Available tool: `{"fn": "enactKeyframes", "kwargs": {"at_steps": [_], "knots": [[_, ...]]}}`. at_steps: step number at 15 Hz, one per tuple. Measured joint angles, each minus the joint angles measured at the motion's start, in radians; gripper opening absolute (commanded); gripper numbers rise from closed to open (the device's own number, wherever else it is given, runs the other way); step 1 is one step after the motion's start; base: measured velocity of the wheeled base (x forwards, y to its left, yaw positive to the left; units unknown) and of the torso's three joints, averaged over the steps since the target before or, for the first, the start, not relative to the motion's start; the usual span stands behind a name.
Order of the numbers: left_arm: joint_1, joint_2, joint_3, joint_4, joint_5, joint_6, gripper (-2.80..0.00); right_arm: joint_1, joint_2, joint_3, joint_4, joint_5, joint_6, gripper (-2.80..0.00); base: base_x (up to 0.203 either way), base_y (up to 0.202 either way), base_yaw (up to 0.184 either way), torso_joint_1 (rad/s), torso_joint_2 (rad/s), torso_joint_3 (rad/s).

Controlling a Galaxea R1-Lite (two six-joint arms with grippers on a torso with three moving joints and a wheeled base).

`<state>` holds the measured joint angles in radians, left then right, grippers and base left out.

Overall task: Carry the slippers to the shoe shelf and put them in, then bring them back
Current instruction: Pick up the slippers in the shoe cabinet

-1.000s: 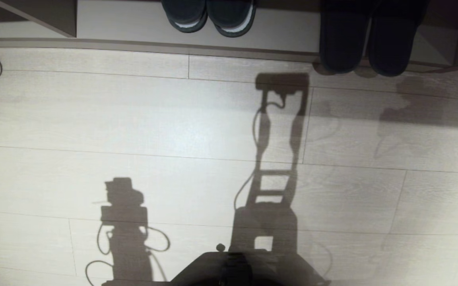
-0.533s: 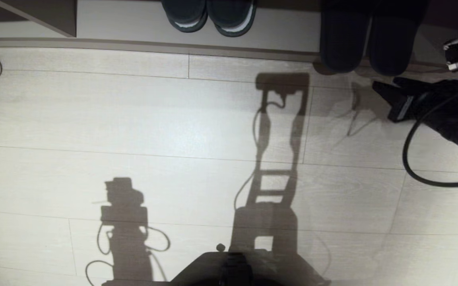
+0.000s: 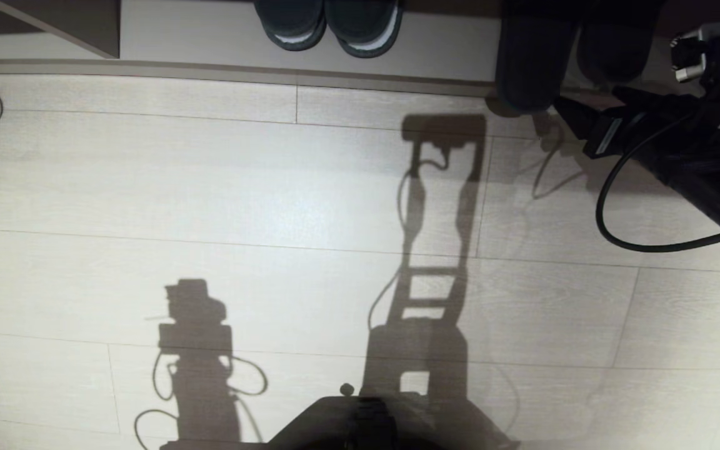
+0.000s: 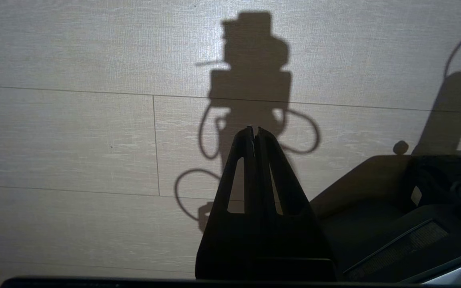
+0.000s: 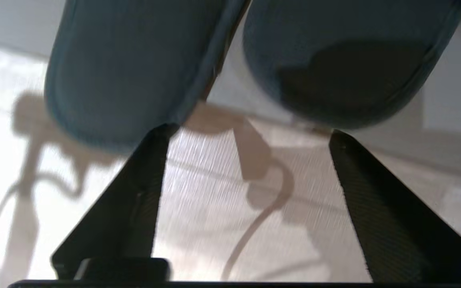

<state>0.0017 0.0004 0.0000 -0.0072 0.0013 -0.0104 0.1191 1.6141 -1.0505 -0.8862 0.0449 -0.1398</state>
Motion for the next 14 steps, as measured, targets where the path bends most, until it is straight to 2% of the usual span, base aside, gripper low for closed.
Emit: {"fn": "enactKeyframes", "kwargs": {"at_steps": [6, 14], "knots": [[-0.001, 0.0, 0.0, 0.0, 0.0, 0.0, -2.8, 0.032, -0.14, 0.04, 0.224, 0.047, 0.004, 0.0, 0.0, 0.0, 0.0, 0.0, 0.0, 0.0], [0.0, 0.0, 0.0, 0.0, 0.0, 0.0, -2.8, 0.039, -0.129, -0.123, 0.223, 0.031, 0.004, 0.0, 0.0, 0.0, 0.0, 0.0, 0.0, 0.0]]}}
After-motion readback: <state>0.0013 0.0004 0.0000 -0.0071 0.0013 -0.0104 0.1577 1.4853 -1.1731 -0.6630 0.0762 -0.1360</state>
